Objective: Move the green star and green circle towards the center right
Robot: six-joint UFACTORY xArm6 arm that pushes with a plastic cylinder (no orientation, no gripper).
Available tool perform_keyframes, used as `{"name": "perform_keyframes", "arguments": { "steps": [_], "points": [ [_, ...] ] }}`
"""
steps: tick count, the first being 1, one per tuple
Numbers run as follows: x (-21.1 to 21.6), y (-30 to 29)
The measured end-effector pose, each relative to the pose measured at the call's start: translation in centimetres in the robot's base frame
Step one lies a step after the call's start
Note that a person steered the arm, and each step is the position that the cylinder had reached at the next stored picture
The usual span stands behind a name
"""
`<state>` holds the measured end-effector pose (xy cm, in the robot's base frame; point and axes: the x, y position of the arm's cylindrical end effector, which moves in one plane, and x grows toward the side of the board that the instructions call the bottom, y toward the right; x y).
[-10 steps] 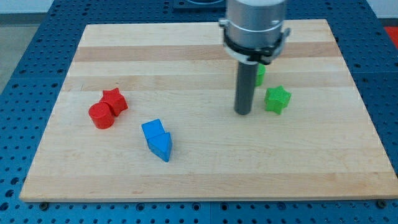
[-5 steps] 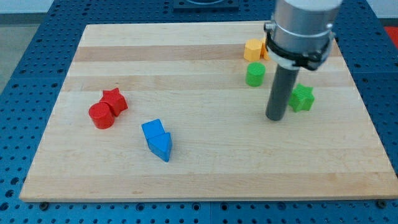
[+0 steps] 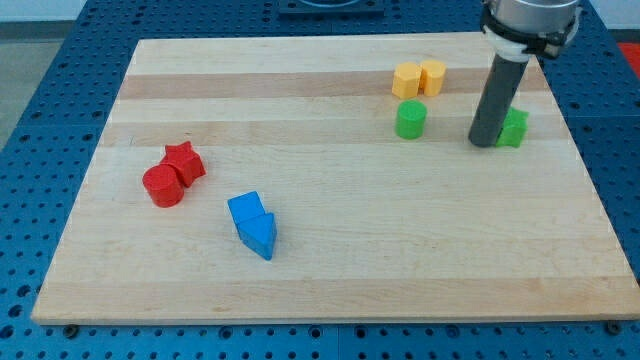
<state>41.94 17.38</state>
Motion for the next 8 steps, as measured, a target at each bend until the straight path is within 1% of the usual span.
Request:
{"name": "perform_keyframes", "arguments": {
  "steps": [1,2,3,4,5,6,7,8],
  "points": [
    [3.0,-6.9],
    [1.3,-14.9],
    [-4.2,-18.8],
    [-6.8,-17.3],
    [-4.6,-11.8],
    [-4.2,-7.7],
    [-4.2,-4.4],
    [-4.2,-2.9]
  ]
}}
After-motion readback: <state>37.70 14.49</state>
